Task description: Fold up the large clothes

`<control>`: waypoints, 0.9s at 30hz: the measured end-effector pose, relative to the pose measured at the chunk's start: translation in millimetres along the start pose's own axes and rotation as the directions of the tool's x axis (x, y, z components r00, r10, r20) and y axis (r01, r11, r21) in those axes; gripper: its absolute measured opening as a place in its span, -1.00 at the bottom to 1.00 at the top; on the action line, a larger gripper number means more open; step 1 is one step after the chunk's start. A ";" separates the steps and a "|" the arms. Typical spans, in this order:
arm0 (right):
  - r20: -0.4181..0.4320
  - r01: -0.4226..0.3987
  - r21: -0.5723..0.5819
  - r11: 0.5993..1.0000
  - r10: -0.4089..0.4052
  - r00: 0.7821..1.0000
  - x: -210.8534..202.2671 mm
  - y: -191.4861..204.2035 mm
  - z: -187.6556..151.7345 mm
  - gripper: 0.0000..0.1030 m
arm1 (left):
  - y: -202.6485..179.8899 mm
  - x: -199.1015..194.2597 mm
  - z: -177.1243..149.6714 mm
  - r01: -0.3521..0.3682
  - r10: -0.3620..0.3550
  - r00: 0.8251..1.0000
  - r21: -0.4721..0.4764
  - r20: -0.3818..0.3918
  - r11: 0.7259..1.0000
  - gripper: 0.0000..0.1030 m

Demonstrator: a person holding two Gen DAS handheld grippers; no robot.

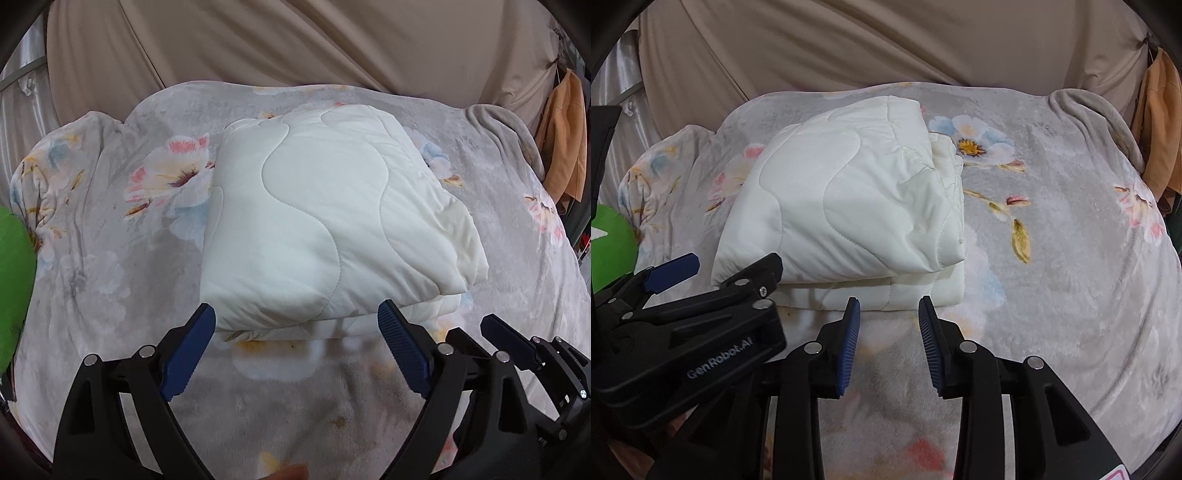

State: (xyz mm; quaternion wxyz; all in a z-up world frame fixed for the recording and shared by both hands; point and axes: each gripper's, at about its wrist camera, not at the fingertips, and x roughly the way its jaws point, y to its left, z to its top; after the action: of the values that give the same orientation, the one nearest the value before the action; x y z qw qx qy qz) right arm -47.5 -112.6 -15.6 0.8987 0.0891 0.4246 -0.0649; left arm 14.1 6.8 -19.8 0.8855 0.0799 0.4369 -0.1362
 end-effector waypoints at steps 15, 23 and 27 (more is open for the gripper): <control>0.018 0.025 0.012 1.000 -0.025 1.000 -3.3 -3.7 -2.9 -0.29 | 6.8 -2.2 -4.3 -0.054 0.054 0.999 -0.028 0.007 0.998 0.70; 0.033 0.033 0.025 0.999 -0.033 0.999 -6.2 -5.9 -0.8 -0.25 | 12.5 -3.0 -5.5 -0.070 0.070 0.997 -0.037 0.009 0.997 0.70; 0.028 0.029 0.017 0.999 -0.029 0.999 -4.4 -3.4 -0.8 -0.25 | 13.0 -0.8 -8.0 -0.072 0.072 0.997 -0.035 0.003 0.997 0.70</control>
State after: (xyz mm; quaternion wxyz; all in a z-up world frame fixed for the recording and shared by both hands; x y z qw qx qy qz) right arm -51.5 -115.5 -13.0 0.9028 0.0896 0.4124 -0.0829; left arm 11.7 21.3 -23.7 0.8920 0.0800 0.4343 -0.0968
